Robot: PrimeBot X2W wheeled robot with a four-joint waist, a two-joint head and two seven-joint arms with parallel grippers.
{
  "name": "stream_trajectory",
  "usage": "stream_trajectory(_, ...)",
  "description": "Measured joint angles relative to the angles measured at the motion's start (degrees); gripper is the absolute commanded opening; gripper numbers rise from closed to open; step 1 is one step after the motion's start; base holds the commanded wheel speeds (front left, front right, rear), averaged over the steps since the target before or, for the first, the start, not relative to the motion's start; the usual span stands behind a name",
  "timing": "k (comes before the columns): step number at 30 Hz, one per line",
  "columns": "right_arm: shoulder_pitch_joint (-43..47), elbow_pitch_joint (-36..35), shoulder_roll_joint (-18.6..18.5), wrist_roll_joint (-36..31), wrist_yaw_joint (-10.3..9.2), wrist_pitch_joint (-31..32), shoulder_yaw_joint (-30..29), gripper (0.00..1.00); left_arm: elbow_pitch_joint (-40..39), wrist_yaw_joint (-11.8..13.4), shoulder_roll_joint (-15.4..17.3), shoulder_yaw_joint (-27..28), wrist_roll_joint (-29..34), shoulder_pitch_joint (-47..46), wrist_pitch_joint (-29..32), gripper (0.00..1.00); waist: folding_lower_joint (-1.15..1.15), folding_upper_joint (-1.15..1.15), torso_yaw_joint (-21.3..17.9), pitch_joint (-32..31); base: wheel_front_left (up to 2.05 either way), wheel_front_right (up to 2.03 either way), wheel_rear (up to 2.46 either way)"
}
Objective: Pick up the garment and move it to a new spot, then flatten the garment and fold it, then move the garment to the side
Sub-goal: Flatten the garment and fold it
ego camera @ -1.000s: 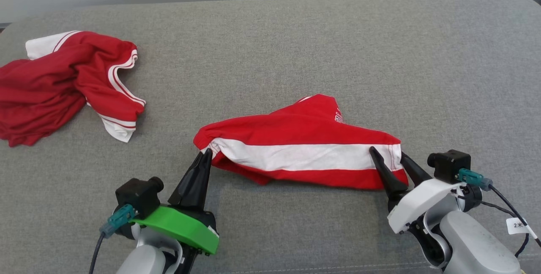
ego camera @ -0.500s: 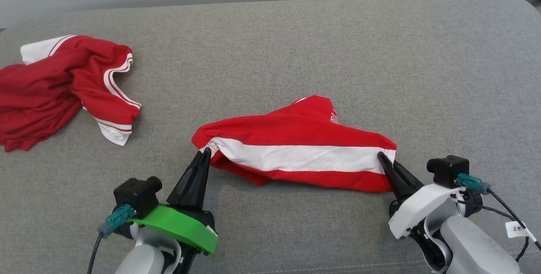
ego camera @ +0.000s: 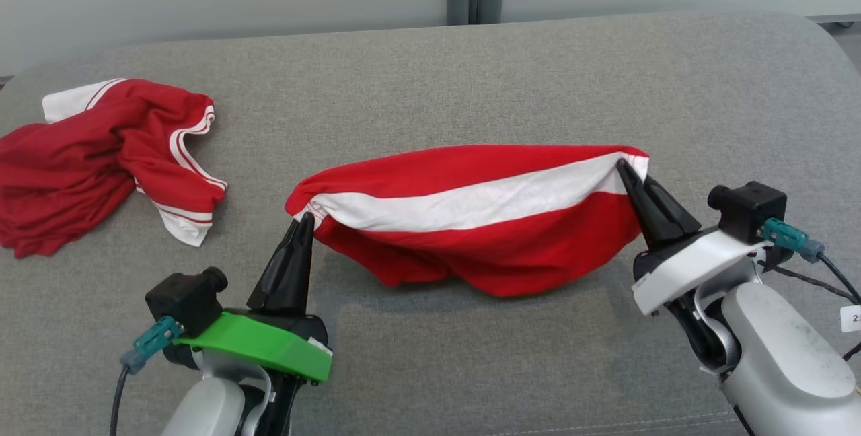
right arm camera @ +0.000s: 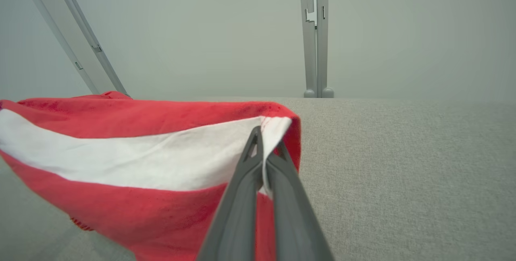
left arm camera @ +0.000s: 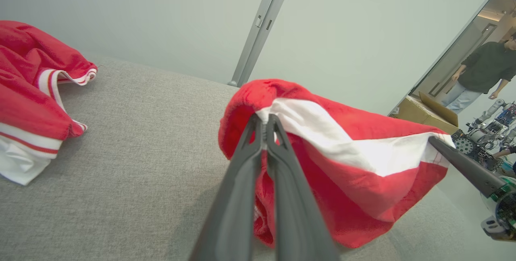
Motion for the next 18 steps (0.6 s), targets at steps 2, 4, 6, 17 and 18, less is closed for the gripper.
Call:
stream_trajectory(2, -0.4, -2.2, -0.3, -0.6, -0.6, 0.0, -1.0, 0.0, -1.1, 0.0, -0.2, 0.5, -0.8, 0.0, 0.0, 0.0, 0.0, 0.0, -0.3, -0.5, 0.0, 0.0, 0.0)
stream_trajectory(4, -0.5, -4.1, -0.8, -1.2, -1.0, 0.0, -1.9, 0.0, -2.3, -0.2, -0.2, 0.7, -1.0, -0.1, 0.0, 0.0, 0.0, 0.0, -0.6, -1.1, 0.0, 0.0, 0.0)
stream_trajectory(6, -0.5, -5.5, -1.5, -1.8, -1.18, -0.1, -2.3, 0.0, -3.6, -0.2, -0.2, 0.8, -1.6, -0.1, 0.0, 0.0, 0.0, 0.0, -0.9, -1.7, 0.0, 0.0, 0.0)
stream_trajectory(17, 8.8, -10.2, -3.7, 0.3, -1.16, -0.2, -1.8, 0.0, -8.7, -1.3, 1.8, -1.8, -2.1, 4.7, 3.1, 0.0, 0.0, 0.0, -2.6, -3.2, 0.0, 0.0, 0.0)
stream_trajectory(18, 8.9, -10.5, -3.8, 0.6, -1.16, -0.2, -1.9, 0.0, -9.0, -1.3, 1.9, -2.0, -2.1, 4.9, 3.3, 0.0, 0.0, 0.0, -2.6, -3.1, 0.0, 0.0, 0.0)
